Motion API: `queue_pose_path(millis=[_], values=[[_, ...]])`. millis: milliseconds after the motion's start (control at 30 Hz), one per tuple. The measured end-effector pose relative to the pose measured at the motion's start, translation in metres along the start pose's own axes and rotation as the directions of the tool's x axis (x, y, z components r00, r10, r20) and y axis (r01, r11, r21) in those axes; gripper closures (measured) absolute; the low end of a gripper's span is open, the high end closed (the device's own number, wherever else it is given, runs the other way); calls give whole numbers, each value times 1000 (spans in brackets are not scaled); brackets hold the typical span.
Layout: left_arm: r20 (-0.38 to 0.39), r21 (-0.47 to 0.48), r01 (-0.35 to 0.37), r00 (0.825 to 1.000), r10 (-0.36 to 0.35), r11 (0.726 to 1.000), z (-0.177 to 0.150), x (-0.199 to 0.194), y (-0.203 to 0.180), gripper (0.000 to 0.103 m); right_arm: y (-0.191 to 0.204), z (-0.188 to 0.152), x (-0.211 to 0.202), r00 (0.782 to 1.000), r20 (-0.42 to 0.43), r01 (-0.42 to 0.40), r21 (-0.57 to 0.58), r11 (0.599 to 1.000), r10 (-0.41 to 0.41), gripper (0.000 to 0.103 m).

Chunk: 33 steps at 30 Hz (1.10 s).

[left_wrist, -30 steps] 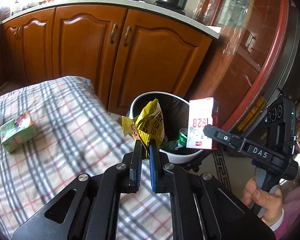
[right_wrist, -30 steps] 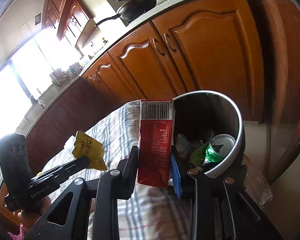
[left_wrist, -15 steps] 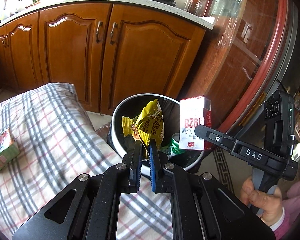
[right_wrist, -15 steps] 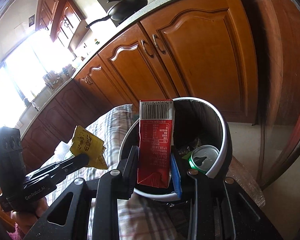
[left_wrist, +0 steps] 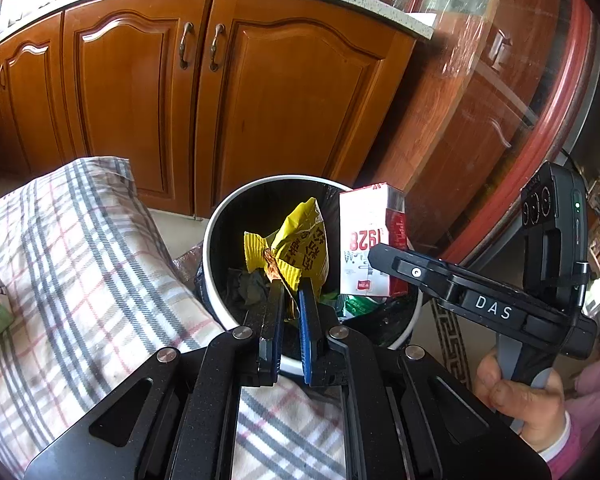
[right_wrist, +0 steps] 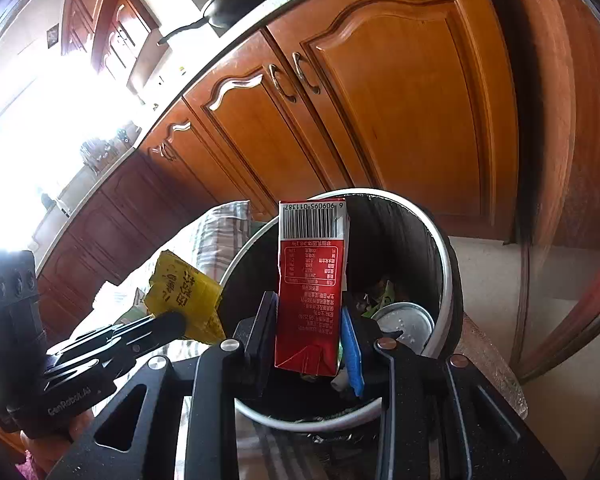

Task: Collect trash
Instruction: 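Carry the yellow bag and red carton over the bin and open both tools, then move both open tools back toward the foam net and green carton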

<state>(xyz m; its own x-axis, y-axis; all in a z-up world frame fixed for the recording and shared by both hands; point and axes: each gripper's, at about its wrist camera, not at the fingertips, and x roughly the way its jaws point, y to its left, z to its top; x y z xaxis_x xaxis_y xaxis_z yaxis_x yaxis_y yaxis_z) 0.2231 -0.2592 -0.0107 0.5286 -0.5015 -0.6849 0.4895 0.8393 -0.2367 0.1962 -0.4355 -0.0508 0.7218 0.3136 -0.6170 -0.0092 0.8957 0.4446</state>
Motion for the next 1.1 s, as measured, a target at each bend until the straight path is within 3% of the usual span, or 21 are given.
queue_pose_path(millis=[333, 400, 433, 467, 567, 733, 867, 1100], values=[[-19, -7, 6, 1000, -6, 1000, 4, 14, 0, 93, -7, 7, 9, 1000, -17, 12, 5, 1000, -12, 72], [-22, -15, 8, 1000, -8, 1000, 4, 15, 1, 83, -8, 9, 10, 1000, -21, 13, 10, 1000, -12, 69], [-22, -20, 8, 1000, -9, 1000, 4, 16, 2, 71, -9, 10, 11, 1000, -25, 12, 14, 1000, -12, 68], [-14, -27, 2, 1000, -2, 1000, 4, 14, 3, 64, -10, 10, 12, 1000, -27, 11, 20, 1000, -11, 62], [-6, -41, -3, 1000, 3, 999, 1, 9, 7, 54, -11, 10, 10, 1000, -22, 8, 32, 999, -7, 45], [21, -82, -26, 999, 27, 996, -9, -6, 21, 41, -4, 6, 3, 1000, 1, 2, 30, 1000, -2, 31], [38, -126, -43, 998, 49, 991, -24, -23, 42, 39, 10, -1, -3, 1000, 23, -6, 7, 1000, 6, 16], [55, -212, -91, 993, 105, 973, -56, -58, 87, 39, 50, -16, -1, 998, 9, -56, -55, 997, 56, 13]])
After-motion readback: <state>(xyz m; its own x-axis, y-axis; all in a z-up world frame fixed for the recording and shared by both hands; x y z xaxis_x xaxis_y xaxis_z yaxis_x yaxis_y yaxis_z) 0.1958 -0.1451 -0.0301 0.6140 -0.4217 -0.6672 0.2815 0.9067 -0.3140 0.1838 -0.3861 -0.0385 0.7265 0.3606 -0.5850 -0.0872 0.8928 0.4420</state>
